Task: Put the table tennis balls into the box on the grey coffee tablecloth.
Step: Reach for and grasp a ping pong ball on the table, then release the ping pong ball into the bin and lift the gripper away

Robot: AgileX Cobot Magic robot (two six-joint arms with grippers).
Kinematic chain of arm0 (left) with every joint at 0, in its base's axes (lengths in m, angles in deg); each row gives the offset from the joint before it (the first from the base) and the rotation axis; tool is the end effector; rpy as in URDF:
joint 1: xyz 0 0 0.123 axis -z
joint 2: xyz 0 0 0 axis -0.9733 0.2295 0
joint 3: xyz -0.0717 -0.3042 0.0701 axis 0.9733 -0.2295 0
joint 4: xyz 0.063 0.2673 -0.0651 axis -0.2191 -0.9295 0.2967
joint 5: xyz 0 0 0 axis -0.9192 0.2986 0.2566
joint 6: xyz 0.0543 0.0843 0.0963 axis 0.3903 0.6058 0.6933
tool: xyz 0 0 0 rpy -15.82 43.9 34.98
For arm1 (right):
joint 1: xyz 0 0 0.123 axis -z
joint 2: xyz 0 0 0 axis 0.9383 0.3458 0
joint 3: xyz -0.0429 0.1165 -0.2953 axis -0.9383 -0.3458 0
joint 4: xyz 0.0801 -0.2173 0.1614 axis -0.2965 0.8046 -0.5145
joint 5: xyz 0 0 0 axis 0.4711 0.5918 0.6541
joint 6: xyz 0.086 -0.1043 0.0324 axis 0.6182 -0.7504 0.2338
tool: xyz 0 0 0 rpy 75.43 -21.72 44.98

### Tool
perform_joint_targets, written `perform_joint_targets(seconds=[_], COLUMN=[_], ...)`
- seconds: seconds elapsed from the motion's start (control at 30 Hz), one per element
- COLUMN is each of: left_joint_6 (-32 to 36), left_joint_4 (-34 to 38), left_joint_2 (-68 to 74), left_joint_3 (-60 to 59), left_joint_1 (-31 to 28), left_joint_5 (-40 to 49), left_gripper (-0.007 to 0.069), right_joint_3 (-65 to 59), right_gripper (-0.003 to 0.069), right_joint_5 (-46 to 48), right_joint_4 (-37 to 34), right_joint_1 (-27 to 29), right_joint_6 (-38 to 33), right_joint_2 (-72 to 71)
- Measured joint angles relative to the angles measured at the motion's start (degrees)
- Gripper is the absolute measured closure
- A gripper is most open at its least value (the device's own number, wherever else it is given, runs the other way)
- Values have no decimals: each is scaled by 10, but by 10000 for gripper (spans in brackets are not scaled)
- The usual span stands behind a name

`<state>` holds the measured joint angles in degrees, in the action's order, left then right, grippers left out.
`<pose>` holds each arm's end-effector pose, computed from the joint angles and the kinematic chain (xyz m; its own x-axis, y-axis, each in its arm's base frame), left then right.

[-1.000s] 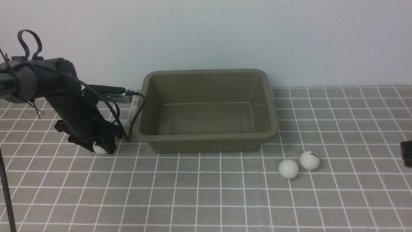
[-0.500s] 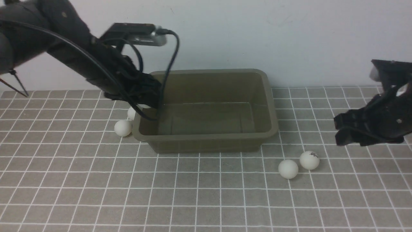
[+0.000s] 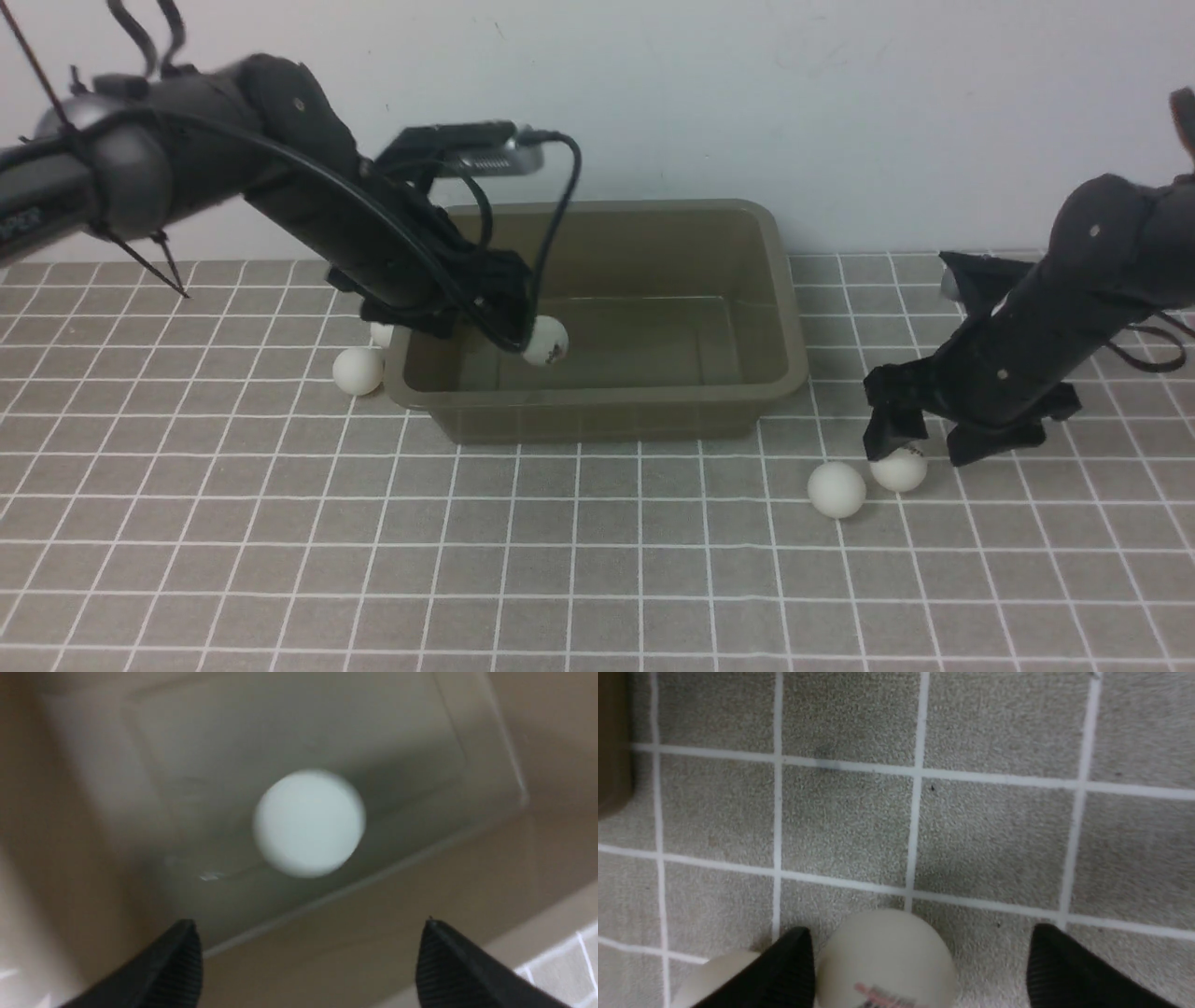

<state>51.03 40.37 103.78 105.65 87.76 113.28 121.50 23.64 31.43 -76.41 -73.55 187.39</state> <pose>0.4631 -0.1355 0.2371 -0.8809 0.1326 -0.4544 0.2919 0.9079 -0.3008 0.4152 0.0813 0.1206 -0.9941 0.0356 -0.1025 0.0087 0.9679 0.2513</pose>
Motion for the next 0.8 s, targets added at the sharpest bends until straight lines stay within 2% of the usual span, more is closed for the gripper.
perform_joint_targets(seconds=[0.03,0.1,0.17,0.23,0.37,0.47,0.6,0.67,0.7,0.8], left_joint_6=[-5,-21,-22,-22,-3,36,76,95,98,106], left_joint_4=[-7,-29,-46,-55,-68,-52,-29,-26,-26,-26], left_joint_2=[-3,-18,-30,-35,-17,15,50,72,80,102], left_joint_3=[7,33,48,50,45,44,43,43,43,43], left_joint_1=[-10,-50,-94,-135,-176,-170,-152,-132,-126,-111], left_joint_5=[8,37,53,61,90,100,96,71,61,22], left_gripper=[191,382,539,601,625,585,472,327,279,130], right_joint_3=[0,1,9,25,84,141,194,234,248,296], right_gripper=[190,319,297,295,295,295,295,274,249,120], right_joint_5=[0,3,12,34,43,30,33,49,57,123], right_joint_4=[0,5,22,35,31,25,10,3,4,32], right_joint_1=[0,-1,0,5,-7,-48,-99,-126,-132,-142], right_joint_6=[0,-2,0,16,18,-4,-12,-13,-13,-13], right_joint_2=[3,6,-1,-24,-100,-114,-82,-36,-24,-3])
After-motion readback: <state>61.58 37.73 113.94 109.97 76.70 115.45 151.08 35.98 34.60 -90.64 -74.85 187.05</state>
